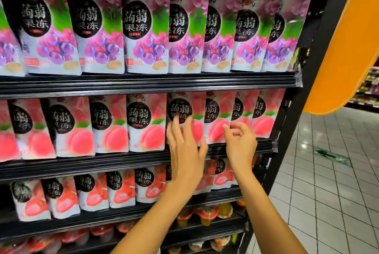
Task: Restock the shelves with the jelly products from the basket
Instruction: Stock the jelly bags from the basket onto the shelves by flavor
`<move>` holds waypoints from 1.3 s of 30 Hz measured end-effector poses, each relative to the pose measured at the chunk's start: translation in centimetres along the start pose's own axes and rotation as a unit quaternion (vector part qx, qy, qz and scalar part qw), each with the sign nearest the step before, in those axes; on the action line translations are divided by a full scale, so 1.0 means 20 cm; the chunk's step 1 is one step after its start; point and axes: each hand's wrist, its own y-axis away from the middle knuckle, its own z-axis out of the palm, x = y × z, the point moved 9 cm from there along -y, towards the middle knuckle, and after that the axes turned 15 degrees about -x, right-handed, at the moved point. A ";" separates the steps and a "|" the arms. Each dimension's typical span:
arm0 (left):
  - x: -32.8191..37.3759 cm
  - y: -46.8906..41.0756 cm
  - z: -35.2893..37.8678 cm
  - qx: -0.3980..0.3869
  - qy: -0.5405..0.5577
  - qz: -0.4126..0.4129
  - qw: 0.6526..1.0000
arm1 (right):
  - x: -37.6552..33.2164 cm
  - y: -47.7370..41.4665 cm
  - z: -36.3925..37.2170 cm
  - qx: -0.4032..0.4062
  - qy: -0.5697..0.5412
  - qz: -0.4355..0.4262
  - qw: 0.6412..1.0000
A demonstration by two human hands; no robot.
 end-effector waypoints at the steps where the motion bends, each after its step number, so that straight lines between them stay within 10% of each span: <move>1: 0.00 -0.01 0.01 0.001 -0.006 -0.016 1.000 | 0.00 0.00 0.00 -0.002 0.002 -0.003 1.000; 23: 0.06 0.08 0.03 0.030 0.052 0.068 0.996 | -0.04 0.07 -0.10 0.074 0.001 -0.029 0.997; 31: -0.23 0.20 -0.35 0.171 0.110 0.029 0.979 | -0.31 0.16 0.54 -0.218 0.010 -0.083 0.972; 39: -0.35 0.20 -0.36 0.120 0.091 0.012 0.989 | -0.24 0.16 0.65 -0.194 0.048 -0.026 0.980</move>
